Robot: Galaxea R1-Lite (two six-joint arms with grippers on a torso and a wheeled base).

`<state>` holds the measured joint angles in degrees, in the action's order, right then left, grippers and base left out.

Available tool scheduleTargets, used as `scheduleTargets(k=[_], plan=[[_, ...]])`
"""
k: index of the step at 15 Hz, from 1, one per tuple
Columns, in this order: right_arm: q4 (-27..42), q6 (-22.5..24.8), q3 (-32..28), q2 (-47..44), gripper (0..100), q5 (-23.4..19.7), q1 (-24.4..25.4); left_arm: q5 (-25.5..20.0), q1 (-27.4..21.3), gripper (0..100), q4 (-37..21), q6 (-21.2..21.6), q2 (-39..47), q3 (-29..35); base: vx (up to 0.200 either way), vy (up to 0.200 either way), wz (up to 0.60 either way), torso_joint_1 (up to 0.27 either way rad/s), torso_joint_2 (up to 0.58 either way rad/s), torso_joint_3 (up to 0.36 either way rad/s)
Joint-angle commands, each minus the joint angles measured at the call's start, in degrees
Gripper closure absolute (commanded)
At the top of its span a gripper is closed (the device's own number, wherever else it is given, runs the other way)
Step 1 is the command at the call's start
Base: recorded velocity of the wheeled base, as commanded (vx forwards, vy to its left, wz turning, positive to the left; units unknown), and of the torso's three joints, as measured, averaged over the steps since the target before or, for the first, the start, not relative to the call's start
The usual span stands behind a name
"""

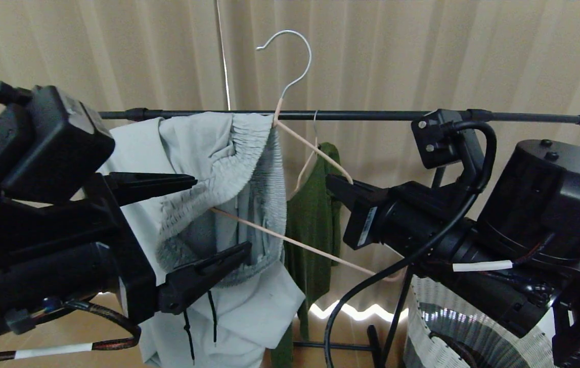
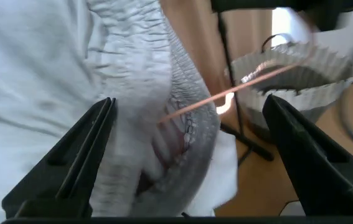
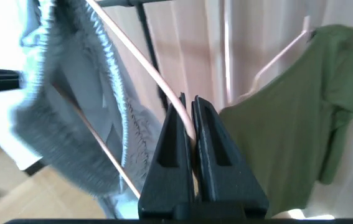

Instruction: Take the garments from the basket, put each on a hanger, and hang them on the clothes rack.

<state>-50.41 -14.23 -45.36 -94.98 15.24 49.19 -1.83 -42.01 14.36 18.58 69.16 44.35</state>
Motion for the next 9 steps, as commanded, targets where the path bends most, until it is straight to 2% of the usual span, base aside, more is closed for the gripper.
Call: scheduleTargets(k=[1, 3, 5, 7, 9], plan=[[-1.9, 1.4, 2.6, 0.8, 100, -1.3, -2.8, -0.6, 0.0, 0, 0.1, 0.3, -3.2, -1.2, 0.000, 0.000, 0.00, 0.000, 0.00, 0.000], [-2.1, 2.6, 5.6, 2.9, 100, -2.1, -4.9, -0.7, 0.1, 0, 0.1, 0.4, -5.2, -1.5, 0.000, 0.000, 0.00, 0.000, 0.00, 0.000], [-1.9, 3.2, 8.9, 6.0, 100, -4.8, -6.3, -0.7, 1.3, 0, 0.1, 0.8, -6.5, -1.4, 0.000, 0.000, 0.00, 0.000, 0.00, 0.000], [-1.9, 5.7, 12.3, 8.6, 100, -7.9, -7.8, -1.2, 4.1, 0, 0.1, 4.9, -6.2, -0.9, 0.000, 0.000, 0.00, 0.000, 0.00, 0.000], [-2.0, 6.4, 14.7, 10.3, 100, -10.3, -8.2, -4.9, 6.6, 0, 0.1, 7.7, -5.0, -0.8, 0.000, 0.000, 0.00, 0.000, 0.00, 0.000]])
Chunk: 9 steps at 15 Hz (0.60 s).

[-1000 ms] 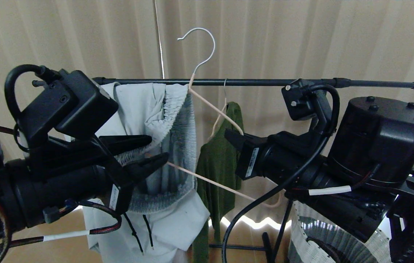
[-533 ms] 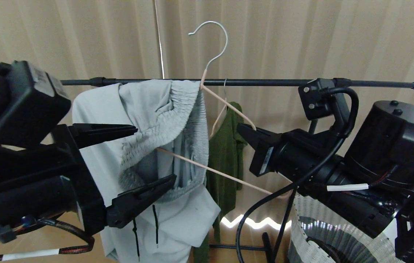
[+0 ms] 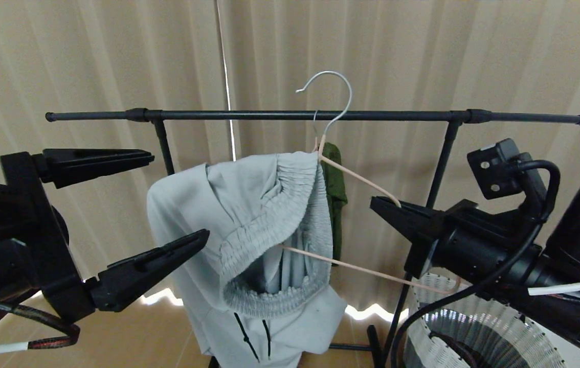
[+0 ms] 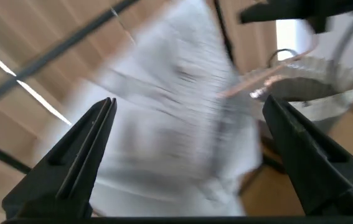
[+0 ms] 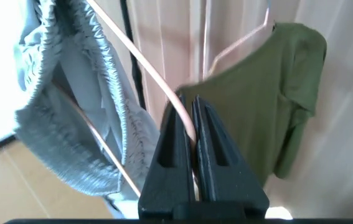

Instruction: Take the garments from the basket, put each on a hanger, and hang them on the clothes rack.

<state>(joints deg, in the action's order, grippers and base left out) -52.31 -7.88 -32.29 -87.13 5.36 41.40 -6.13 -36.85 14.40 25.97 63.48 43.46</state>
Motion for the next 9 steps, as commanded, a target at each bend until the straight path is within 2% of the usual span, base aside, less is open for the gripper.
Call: scheduleTargets(k=[1, 3, 6, 8, 9], plan=[[-0.1, 0.1, 2.6, 3.1, 100, -1.9, -0.7, -2.0, 2.0, 0, 0.0, 1.6, 1.7, 0.3, 0.000, 0.000, 0.00, 0.000, 0.00, 0.000], [-0.2, 0.4, 3.5, 3.7, 100, -4.0, -1.1, -2.4, 2.2, 0, 0.0, 3.1, 3.1, 0.3, 0.000, 0.000, 0.00, 0.000, 0.00, 0.000], [-0.2, 1.5, 4.4, 3.6, 100, -6.6, -1.2, -6.6, 2.3, 0, -0.1, 7.3, 7.0, 1.4, 0.000, 0.000, 0.00, 0.000, 0.00, 0.000], [-0.2, 2.3, 4.6, 3.4, 100, -8.0, -1.2, -6.7, 2.3, 0, 0.0, 10.8, 10.3, 2.9, 0.000, 0.000, 0.00, 0.000, 0.00, 0.000], [-0.2, 2.3, 4.7, 3.4, 100, -8.1, -1.1, -6.7, 2.3, 0, 0.0, 11.0, 11.5, 3.6, 0.000, 0.000, 0.00, 0.000, 0.00, 0.000]])
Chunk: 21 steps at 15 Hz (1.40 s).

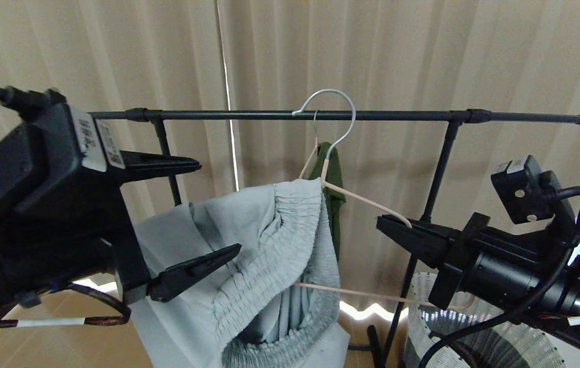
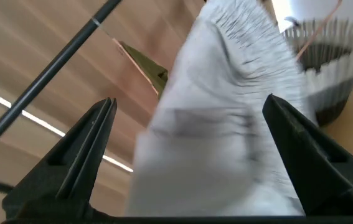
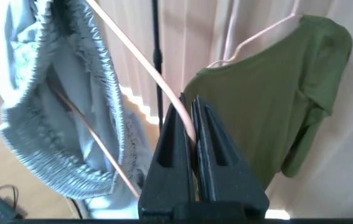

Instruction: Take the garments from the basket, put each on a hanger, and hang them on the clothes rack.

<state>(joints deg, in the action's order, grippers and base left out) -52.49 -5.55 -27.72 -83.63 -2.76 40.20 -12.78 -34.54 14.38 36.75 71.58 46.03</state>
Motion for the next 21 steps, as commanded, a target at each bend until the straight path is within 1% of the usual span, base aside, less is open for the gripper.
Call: scheduleTargets(k=[1, 3, 6, 7, 11, 20, 21], plan=[[-0.1, 0.0, 0.2, 0.0, 100, -0.5, 0.2, -0.1, 0.1, 0, 0.0, 0.2, 4.2, 1.6, 0.000, 0.000, 0.00, 0.000, 0.00, 0.000], [-0.1, 0.1, 0.6, 0.1, 100, -1.8, 0.2, 0.0, 0.3, 0, 0.0, 0.2, 5.4, 2.6, 0.000, 0.000, 0.00, 0.000, 0.00, 0.000], [-0.2, 1.1, 0.6, 0.3, 100, -2.5, 0.4, -0.1, 1.8, 0, 0.0, 1.4, 6.3, 2.7, 0.000, 0.000, 0.00, 0.000, 0.00, 0.000], [-0.2, 1.1, 0.6, 0.3, 100, -3.3, 0.6, -0.1, 1.8, 100, 0.0, 1.5, 6.2, 2.6, 0.000, 0.000, 0.00, 0.000, 0.00, 0.000], [-4.1, 1.1, 0.6, -0.5, 100, -5.0, 1.4, -0.1, 1.8, 100, 0.0, 1.5, 6.2, 2.3, 0.000, 0.000, 0.00, 0.000, 0.00, 0.000], [-4.2, 1.2, 0.6, -0.7, 100, -5.5, 1.4, 0.2, 3.1, 100, 0.0, 1.4, 5.6, 2.2, 0.000, 0.000, 0.00, 0.000, 0.00, 0.000], [-4.2, 1.2, 0.6, -0.7, 0, -5.5, 1.4, 0.2, 3.1, 100, 0.0, 1.4, 5.5, 2.2, 0.000, 0.000, 0.00, 0.000, 0.00, 0.000]])
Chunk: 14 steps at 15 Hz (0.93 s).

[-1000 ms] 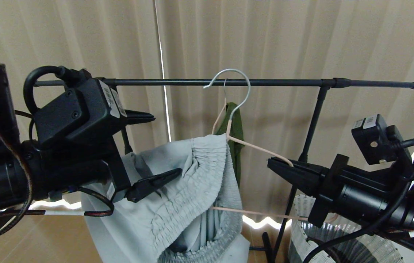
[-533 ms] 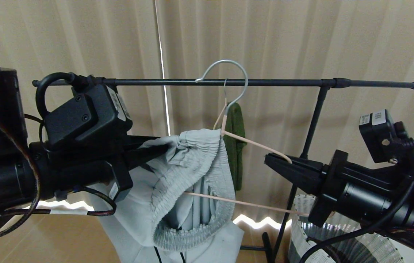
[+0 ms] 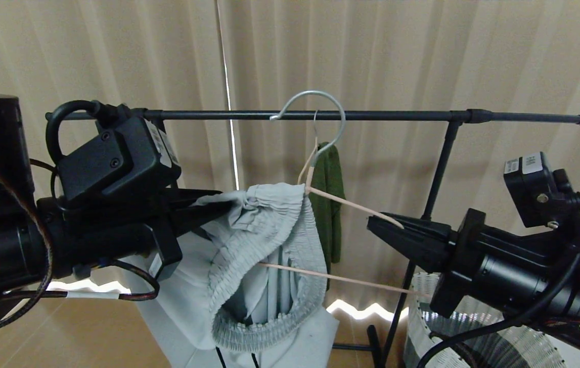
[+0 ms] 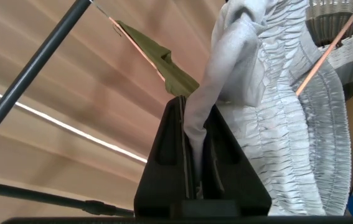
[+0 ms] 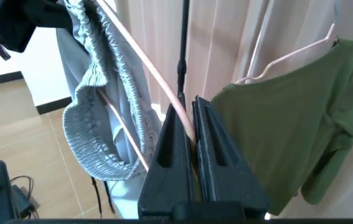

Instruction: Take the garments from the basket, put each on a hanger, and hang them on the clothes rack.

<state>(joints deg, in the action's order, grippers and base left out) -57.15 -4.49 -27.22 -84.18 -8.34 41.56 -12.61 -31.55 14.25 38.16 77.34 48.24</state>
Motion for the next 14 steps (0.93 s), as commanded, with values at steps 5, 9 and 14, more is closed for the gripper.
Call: scheduleTargets(k=[5, 9, 14], plan=[[0.4, 1.1, -0.4, 0.0, 0, 0.3, -0.3, 6.0, 2.5, 100, 0.1, -0.6, 0.0, 0.0, 0.000, 0.000, 0.00, 0.000, 0.00, 0.000], [0.4, 6.9, 0.0, -0.9, 0, 0.3, -0.9, 20.3, 0.9, 100, -0.3, -9.4, 0.1, -0.1, 0.000, 0.000, 0.00, 0.000, 0.00, 0.000], [0.4, 6.8, -0.3, -3.5, 0, 0.2, 0.6, 24.7, -3.8, 100, 0.3, -25.7, 0.8, 1.7, 0.000, 0.000, 0.00, 0.000, 0.00, 0.000]])
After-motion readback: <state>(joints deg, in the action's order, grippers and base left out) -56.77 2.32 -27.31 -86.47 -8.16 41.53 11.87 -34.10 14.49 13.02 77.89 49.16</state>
